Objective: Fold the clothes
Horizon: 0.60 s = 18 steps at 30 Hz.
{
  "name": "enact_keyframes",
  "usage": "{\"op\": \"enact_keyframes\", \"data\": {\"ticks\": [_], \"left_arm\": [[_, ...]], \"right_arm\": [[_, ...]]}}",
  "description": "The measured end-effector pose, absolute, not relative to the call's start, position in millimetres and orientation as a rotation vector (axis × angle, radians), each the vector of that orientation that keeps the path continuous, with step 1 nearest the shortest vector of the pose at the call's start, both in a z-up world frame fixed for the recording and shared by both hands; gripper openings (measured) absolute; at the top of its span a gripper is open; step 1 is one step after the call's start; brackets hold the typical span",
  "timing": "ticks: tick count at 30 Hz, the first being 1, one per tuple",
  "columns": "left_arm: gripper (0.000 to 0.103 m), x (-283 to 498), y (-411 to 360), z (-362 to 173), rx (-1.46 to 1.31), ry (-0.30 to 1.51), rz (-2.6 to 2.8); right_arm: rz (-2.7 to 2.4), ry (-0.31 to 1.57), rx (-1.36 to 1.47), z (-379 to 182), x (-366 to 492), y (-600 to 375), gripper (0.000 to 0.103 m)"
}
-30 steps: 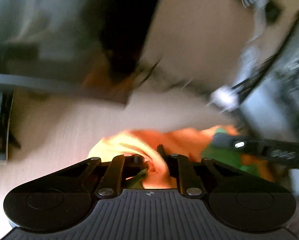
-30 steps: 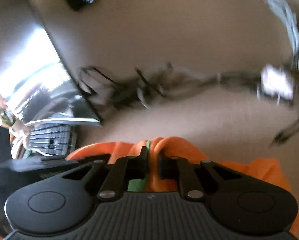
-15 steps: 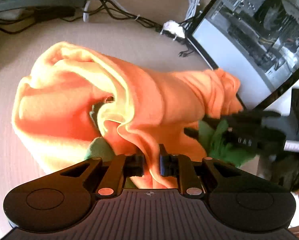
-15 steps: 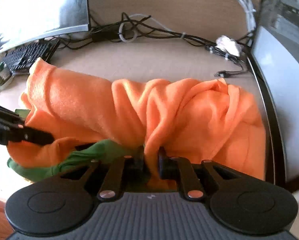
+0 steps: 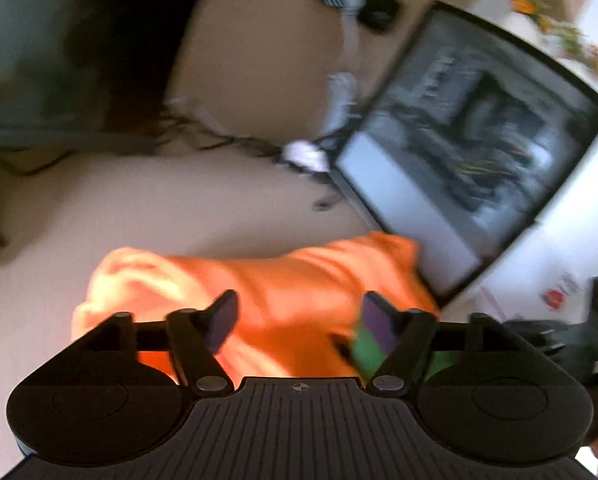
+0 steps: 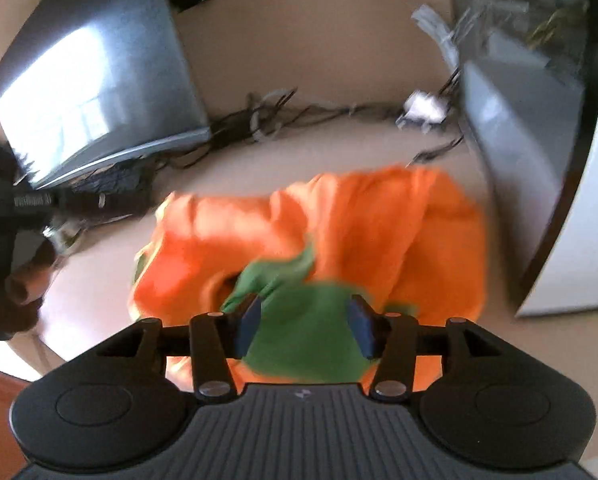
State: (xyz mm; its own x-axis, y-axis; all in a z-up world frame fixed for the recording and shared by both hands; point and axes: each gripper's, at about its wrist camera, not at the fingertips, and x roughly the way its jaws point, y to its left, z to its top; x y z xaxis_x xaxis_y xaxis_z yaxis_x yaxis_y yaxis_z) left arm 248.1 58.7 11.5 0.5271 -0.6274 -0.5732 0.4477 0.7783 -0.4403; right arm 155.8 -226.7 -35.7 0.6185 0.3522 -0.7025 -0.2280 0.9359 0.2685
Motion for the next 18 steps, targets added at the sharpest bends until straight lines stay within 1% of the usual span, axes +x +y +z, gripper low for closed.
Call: {"op": "enact_keyframes", "data": {"ticks": [2,3,4,6,8,9,10,14,17,18], "left_arm": [[0.089,250.3,43.6,6.1,-0.216,0.800,-0.691],[0.090,253.8,36.0,-0.4,-0.200,0.819,-0.696],[0.090,260.5,30.9,-9.9,-0.200,0.850,-0.676],[0.089,270.6,31.9,-25.8,-0.231,0.920,-0.601],[0.089,271.3,43.4,-31.8,-0.293,0.944,-0.573],[0.093,270.6,48.4,-33.8,-0.315,0.952,-0.563],[0.094,267.6,51.3,-34.2,-0.311,0.950,-0.559],[0.094,259.8,58.0,-48.9,-0.230,1.013,-0.495],[0.094,253.4,72.9,-47.3,-0.291,1.015,-0.499],[0.094,251.3,78.0,-37.3,-0.315,0.980,-0.528]], "right_arm": [[0.320,0.862,0.105,-55.1,163.8,-213.4,0.048],[0.309,0.869,0.087,-64.8,171.7,-210.1,0.046],[0.293,0.871,0.077,-73.3,181.0,-208.1,0.042],[0.263,0.850,0.076,-78.4,200.0,-207.7,0.036],[0.251,0.810,0.036,-77.0,217.5,-205.9,0.036],[0.250,0.804,0.007,-78.3,225.1,-204.6,0.036],[0.250,0.809,-0.018,-82.4,233.8,-203.8,0.036],[0.253,0.862,-0.065,-106.5,254.8,-201.9,0.036],[0.272,0.837,-0.078,-92.3,245.9,-203.8,0.038],[0.277,0.816,-0.074,-83.1,240.3,-206.6,0.040]]}}
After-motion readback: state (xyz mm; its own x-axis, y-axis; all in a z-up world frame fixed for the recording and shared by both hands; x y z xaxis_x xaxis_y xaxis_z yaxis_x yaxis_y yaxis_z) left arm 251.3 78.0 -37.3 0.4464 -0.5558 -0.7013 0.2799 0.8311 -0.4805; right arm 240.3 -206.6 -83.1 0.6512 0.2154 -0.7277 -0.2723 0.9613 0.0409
